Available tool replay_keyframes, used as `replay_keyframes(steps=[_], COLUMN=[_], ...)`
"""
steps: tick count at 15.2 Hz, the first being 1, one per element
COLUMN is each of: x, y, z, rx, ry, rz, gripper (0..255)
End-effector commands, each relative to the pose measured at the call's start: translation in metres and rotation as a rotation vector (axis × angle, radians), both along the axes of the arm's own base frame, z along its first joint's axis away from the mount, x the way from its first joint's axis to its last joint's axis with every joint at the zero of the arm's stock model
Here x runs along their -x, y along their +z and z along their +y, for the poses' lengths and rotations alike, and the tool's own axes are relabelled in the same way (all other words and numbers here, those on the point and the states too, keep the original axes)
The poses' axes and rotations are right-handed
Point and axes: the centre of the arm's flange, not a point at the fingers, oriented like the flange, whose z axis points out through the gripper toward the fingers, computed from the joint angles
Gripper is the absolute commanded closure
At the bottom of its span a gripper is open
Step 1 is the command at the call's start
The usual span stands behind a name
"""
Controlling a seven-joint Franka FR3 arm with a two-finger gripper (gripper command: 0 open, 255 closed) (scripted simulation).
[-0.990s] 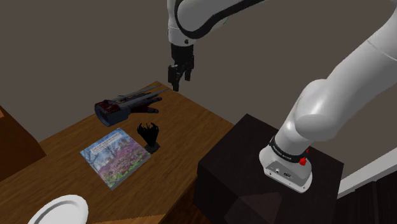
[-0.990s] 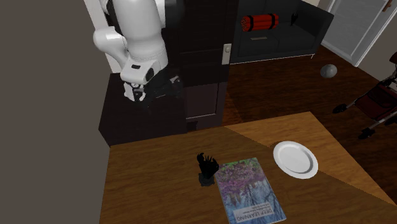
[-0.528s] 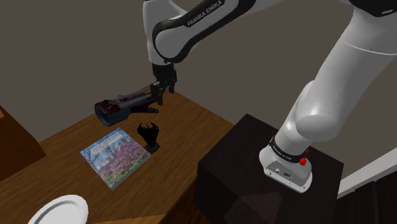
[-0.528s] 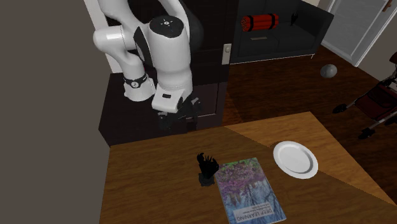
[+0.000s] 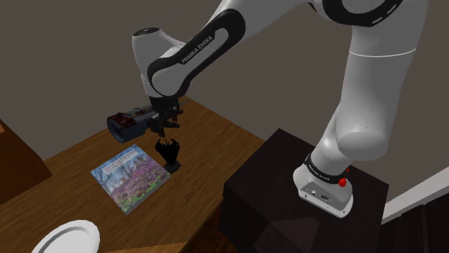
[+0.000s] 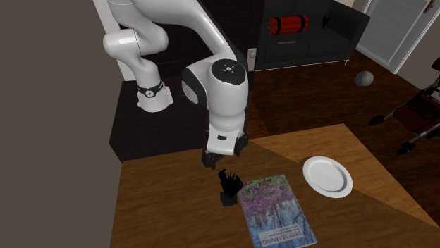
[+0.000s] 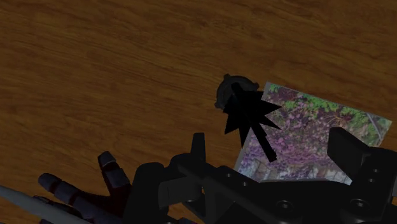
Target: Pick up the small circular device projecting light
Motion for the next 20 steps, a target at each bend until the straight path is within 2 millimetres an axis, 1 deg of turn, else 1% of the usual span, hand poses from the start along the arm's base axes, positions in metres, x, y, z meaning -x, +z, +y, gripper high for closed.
replay_keyframes(steps=[1,2,9,11,12,20], x=[-0.010,-0.012,-0.012,-0.012,-0.012,-0.013], y=[-0.022,-0.027,-0.064,-0.067,-0.067,-0.067], z=[0.015,0.019,0.019,0.019,0.019,0.019], rx=[0.005,0.007,0.007,0.007,0.007,0.007], ry=[0.018,0.022,0.022,0.022,0.022,0.022], rz=[0.000,0.001,0.001,0.001,0.001,0.001], gripper=[0,0,0,0,255,255])
